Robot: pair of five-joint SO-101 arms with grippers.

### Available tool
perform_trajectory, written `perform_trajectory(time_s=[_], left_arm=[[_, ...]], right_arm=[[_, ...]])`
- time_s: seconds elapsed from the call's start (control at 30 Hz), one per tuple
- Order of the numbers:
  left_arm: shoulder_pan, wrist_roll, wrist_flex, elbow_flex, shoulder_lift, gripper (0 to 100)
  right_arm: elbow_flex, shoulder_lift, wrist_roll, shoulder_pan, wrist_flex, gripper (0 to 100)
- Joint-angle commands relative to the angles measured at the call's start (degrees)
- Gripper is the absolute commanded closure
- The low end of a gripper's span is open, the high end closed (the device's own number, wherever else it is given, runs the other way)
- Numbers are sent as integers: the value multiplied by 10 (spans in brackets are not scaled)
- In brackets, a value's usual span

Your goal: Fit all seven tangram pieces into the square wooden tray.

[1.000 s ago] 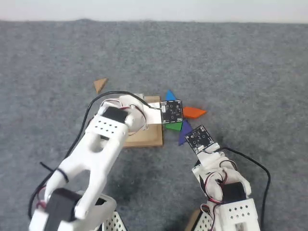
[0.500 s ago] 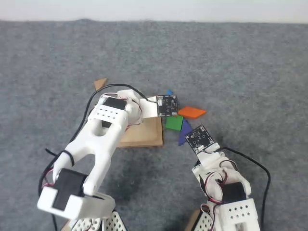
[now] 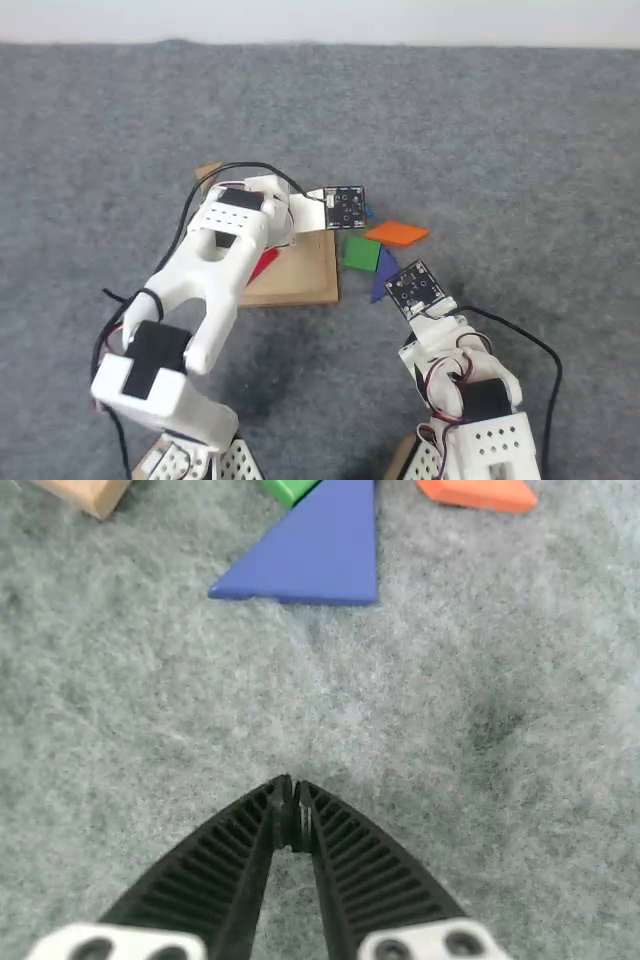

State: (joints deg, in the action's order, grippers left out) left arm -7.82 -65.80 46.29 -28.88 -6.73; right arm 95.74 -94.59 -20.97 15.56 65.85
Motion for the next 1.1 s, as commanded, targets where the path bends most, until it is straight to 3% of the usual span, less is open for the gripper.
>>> perform_trajectory(time_s=[0.0,0.4,0.6,0.87,1.0,1.07], left_arm=[[7,-3,-5,17,-1,938],[25,-1,41,30,0,858],[27,42,130,68,51,838],[6,211,113,70,115,840],[54,382,55,67,135,870],[79,428,46,57,129,919]], right_arm=[[2,4,3,-6,1,992],[2,4,3,-6,1,992],[2,4,3,-6,1,992],[2,4,3,-6,1,992],[2,4,3,-6,1,992],[2,4,3,-6,1,992]])
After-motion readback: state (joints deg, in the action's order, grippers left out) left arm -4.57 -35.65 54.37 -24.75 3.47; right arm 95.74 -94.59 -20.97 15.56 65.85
